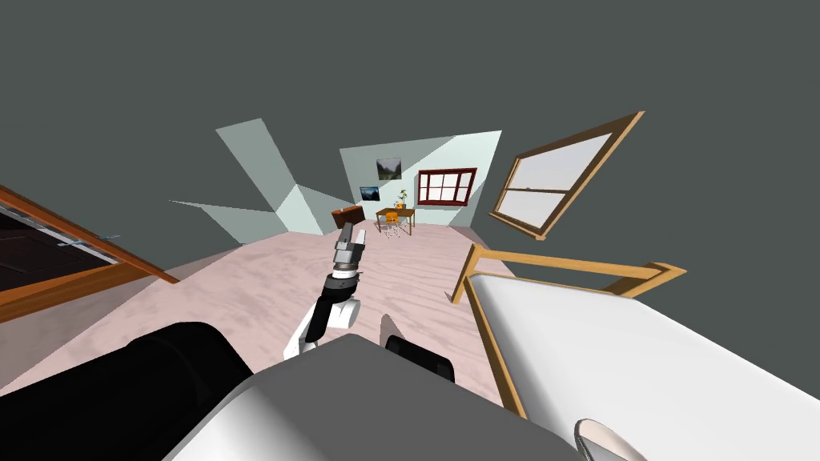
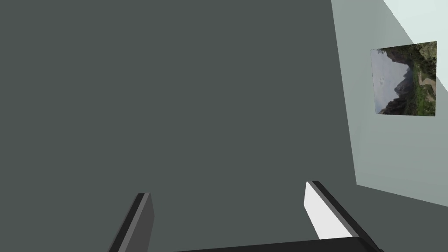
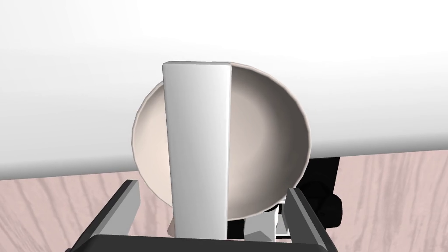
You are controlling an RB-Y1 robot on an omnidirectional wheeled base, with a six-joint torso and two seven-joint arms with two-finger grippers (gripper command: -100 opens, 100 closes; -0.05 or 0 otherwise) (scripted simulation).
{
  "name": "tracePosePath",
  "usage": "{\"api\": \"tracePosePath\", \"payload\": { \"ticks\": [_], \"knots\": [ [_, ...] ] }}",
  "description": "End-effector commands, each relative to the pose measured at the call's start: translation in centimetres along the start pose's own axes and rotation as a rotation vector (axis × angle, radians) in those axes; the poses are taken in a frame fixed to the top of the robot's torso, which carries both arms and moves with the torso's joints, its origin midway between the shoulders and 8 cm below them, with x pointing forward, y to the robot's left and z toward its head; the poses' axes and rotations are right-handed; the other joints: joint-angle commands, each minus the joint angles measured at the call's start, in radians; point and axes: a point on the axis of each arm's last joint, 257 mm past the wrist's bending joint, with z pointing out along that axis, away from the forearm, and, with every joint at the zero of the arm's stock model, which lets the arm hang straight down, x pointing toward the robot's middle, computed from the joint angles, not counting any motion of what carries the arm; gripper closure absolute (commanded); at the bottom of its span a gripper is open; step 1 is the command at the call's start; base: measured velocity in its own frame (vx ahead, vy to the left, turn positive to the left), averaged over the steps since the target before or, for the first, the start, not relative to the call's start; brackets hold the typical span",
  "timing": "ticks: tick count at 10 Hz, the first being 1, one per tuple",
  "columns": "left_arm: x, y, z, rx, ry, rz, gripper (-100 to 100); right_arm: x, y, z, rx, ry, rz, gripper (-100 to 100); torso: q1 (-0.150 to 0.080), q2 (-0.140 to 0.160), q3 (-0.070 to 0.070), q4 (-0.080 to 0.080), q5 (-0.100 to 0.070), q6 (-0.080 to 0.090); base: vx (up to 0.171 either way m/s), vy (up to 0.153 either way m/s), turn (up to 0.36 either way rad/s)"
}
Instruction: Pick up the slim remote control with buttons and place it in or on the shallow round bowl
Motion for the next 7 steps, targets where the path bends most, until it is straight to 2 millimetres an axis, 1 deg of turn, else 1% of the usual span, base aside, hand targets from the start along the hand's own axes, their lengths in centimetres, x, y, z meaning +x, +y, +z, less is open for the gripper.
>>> {"api": "tracePosePath", "payload": {
  "ticks": [1,2,7],
  "knots": [
    [0.0,0.0,0.0,0.0,0.0,0.0,0,0.0,0.0,0.0,0.0,0.0,0.0,-100,0.0,0.0,0.0,0.0,0.0,0.0,-0.01,-0.008,-0.013],
    [0.0,0.0,0.0,0.0,0.0,0.0,0,-0.04,-0.01,-0.06,-0.002,-0.001,-0.001,0,0.0,0.0,0.0,0.0,0.0,0.0,0.0,0.0,0.0],
    [0.0,0.0,0.0,0.0,0.0,0.0,0,-0.04,-0.01,-0.05,-0.002,-0.001,0.0,0,0.001,-0.001,-0.001,0.0,0.0,0.0,0.0,0.0,0.0]
  ]
}}
